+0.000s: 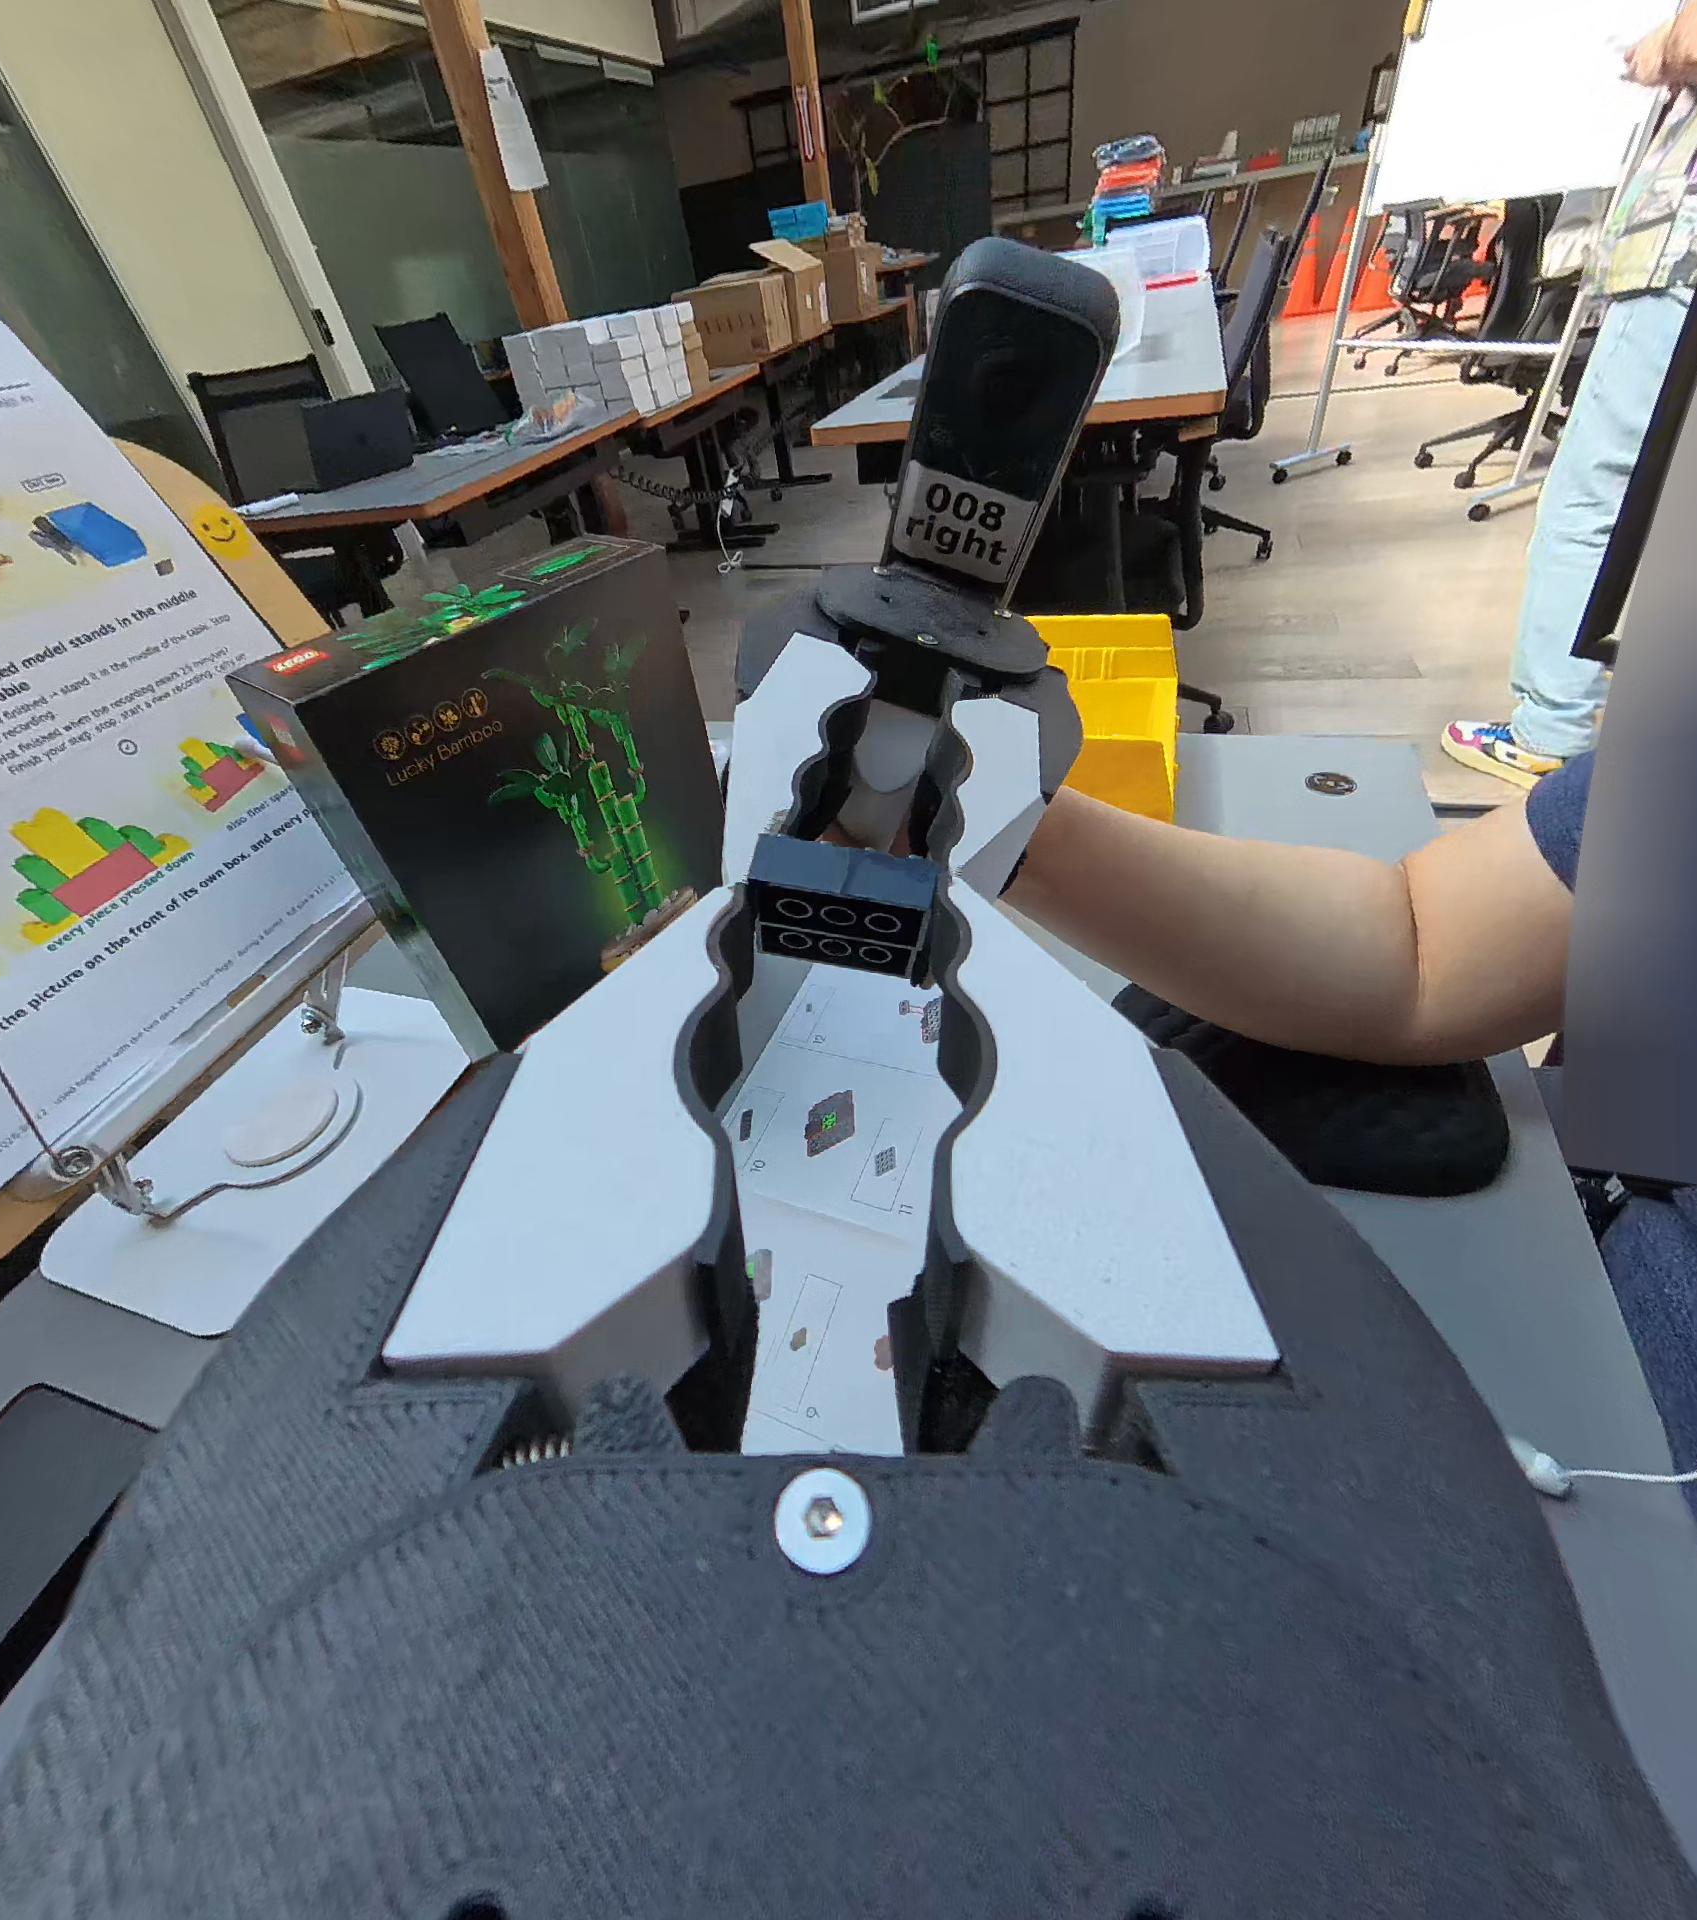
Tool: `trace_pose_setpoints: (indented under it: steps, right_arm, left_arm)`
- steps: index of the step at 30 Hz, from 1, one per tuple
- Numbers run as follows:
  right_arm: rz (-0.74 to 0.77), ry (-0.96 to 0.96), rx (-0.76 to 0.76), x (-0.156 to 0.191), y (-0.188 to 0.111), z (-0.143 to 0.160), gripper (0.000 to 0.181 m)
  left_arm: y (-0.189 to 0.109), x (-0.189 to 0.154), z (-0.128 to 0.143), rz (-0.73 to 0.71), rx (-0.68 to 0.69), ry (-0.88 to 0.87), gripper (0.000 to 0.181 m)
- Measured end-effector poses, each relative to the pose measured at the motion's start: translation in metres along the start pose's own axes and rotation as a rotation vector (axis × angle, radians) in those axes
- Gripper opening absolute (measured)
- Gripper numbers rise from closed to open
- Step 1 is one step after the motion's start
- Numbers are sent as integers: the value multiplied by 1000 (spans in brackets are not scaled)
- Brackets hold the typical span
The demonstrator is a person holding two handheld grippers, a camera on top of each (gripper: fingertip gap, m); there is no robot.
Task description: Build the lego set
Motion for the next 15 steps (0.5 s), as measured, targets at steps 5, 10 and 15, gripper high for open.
trace_pose_setpoints:
  steps: [5,10,15]
  right_arm:
    - [104,6,-69,-1,0,-13,33]
    - [200,5,-169,0,-3,-24,33]
    - [271,16,-273,1,-8,-33,32]
  left_arm:
    - [-1,11,-31,57,99,66,32]
    - [2,17,-59,103,153,59,32]
    - [8,17,-82,134,174,60,32]
Point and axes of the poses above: each gripper's, where its closed fingertips meet, y out along the fingers, z out of its underside, x = y × z across the jaws, the point moved 10 cm from there along -y, back along the fingers, and after that the axes turned 2 degrees about x, right-handed, at the moved point
